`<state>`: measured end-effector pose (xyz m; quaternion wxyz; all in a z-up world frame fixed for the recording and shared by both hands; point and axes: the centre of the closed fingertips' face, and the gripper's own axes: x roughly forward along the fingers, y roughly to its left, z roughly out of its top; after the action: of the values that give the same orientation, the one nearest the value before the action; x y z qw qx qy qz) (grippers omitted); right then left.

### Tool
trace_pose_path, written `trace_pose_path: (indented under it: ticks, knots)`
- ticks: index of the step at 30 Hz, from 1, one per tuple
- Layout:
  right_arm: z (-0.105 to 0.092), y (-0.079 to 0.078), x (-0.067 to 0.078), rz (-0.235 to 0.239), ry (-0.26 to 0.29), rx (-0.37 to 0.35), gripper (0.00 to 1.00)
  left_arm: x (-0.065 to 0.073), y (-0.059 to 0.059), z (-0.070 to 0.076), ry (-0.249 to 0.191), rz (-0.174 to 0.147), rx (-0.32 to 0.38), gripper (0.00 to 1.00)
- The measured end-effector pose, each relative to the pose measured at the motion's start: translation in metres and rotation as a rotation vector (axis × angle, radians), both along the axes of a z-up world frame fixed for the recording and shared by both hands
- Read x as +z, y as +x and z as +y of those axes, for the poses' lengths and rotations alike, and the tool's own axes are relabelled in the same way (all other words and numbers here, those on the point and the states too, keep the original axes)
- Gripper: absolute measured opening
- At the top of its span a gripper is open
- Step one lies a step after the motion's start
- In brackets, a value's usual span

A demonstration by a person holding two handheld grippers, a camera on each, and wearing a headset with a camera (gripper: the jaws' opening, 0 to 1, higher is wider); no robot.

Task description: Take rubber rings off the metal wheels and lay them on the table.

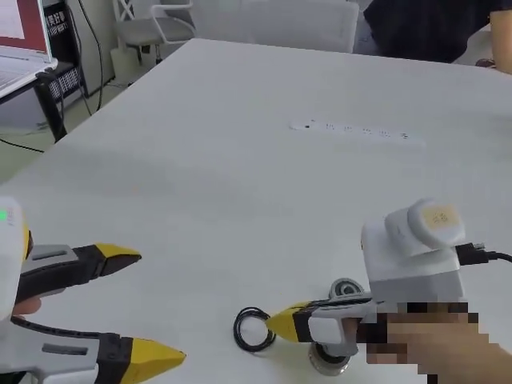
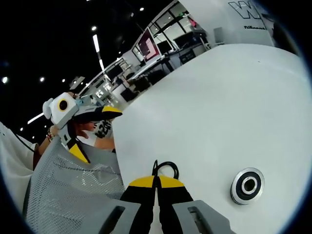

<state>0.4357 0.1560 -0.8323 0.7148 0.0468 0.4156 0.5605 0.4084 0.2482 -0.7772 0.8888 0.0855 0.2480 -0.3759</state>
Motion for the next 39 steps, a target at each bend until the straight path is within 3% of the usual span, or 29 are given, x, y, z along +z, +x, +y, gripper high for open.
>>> trace_pose_path:
  ticks: [4,11,25,39]
  knots:
    - [0.0,0.001,-0.002,-0.001,-0.007,-0.003,0.0,-0.001,0.0,0.0,0.004,0.002,-0.004,0.72]
    - [-0.003,0.006,-0.007,-0.053,-0.052,-0.014,0.0,-0.001,0.001,0.0,0.006,0.001,-0.004,0.72]
    - [-0.005,0.01,-0.012,-0.087,-0.089,-0.011,0.01,-0.002,0.001,0.0,0.005,0.002,0.001,0.72]
    - [-0.008,0.016,-0.005,-0.103,-0.072,-0.034,0.01,0.0,0.0,0.0,0.004,-0.001,0.005,0.72]
